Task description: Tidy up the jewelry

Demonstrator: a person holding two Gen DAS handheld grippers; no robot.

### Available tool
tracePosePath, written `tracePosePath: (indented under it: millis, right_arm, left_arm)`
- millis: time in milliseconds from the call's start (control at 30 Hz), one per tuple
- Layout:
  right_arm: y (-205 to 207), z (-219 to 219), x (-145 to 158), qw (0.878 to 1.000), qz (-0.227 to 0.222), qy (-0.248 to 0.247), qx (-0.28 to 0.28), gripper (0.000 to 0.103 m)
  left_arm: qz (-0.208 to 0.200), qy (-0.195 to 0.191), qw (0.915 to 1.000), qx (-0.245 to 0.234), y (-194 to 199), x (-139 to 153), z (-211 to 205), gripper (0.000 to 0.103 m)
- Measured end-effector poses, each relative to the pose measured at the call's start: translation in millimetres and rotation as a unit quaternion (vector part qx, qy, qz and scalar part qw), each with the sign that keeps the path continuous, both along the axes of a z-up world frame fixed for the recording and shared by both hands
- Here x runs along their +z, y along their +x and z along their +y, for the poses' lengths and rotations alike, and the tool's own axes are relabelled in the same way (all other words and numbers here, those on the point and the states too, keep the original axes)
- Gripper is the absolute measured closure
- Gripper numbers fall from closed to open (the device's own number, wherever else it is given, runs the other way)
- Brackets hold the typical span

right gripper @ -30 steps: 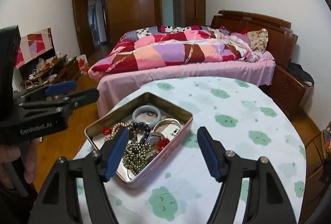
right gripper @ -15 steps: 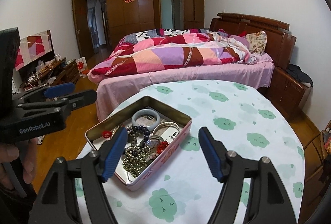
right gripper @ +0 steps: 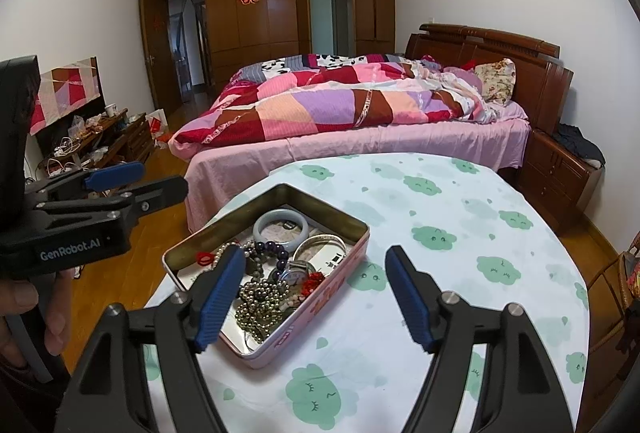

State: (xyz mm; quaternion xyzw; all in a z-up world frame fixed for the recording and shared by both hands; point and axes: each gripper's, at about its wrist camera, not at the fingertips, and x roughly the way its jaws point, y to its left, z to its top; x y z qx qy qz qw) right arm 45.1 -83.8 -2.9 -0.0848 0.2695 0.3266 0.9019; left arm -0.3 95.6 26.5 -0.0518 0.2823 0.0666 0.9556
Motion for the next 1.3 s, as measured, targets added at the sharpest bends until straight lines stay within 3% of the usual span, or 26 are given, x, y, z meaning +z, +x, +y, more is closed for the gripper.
tracePosePath:
  millis: [1300]
  right_arm:
    - [1,-2,-4,1.0,0.003,0.0,-0.002,0.028]
  left_arm:
    - [0.007,-0.001,1.0,0.003,1,-11,1,0.03]
